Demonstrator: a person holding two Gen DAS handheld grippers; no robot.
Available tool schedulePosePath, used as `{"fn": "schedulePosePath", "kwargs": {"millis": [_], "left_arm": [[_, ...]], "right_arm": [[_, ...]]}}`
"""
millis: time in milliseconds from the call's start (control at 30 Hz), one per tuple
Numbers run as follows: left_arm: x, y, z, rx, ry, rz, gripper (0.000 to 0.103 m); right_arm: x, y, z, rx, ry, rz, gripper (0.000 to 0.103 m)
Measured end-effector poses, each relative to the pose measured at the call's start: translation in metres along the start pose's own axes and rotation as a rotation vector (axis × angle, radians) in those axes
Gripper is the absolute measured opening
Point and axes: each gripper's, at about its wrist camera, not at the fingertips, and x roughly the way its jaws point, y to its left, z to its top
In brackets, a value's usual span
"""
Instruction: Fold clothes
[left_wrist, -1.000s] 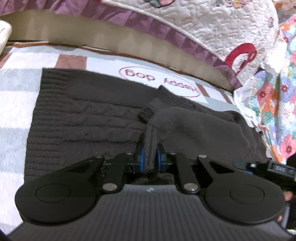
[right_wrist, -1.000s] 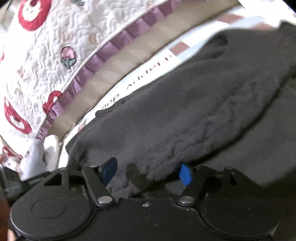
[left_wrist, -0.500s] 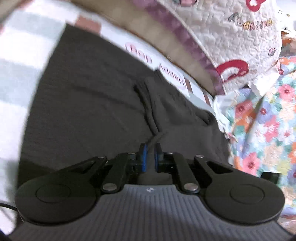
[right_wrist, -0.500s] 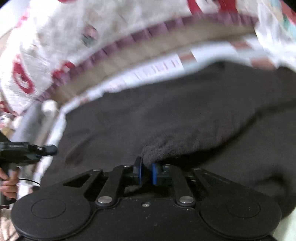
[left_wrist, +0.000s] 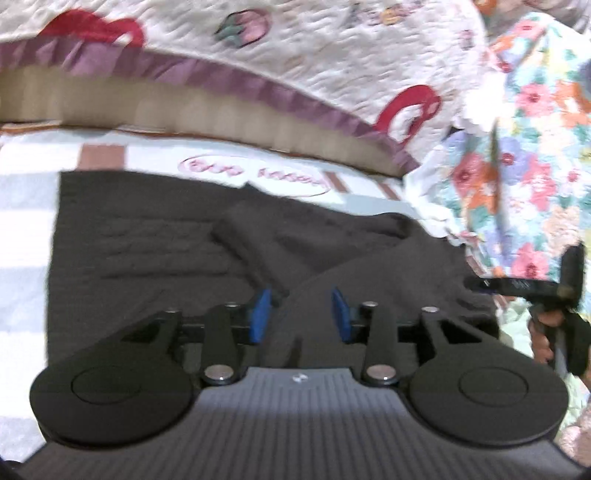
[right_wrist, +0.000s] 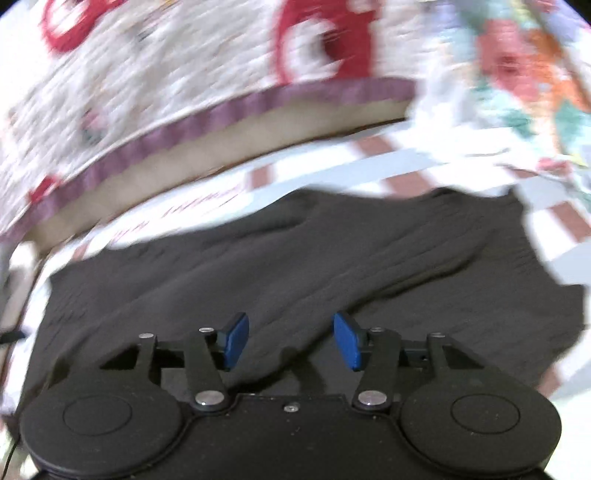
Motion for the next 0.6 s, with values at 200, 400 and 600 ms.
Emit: {"fn": "schedulePosePath", "kwargs": {"millis": [200,400,600], "left_arm": [[0.020,-0.007,-0.005,0.053,0.037,0.025,0.039],[0.024,-0.015,-0.006,0.144,0.020,0.088,0.039],[0.033,-0.026,-0.002,0.138,0.027,0.092,0.040]], "right_arm": [[0.016,-0.072,0.025,0.173,0.005,-0.059,0.057],[0.034,-0.072,0.063,-0.114,-0.030,-0.010,0.000],[0.078,-0.085,0.099,-0.137,0.031,-0.090,0.038]]}}
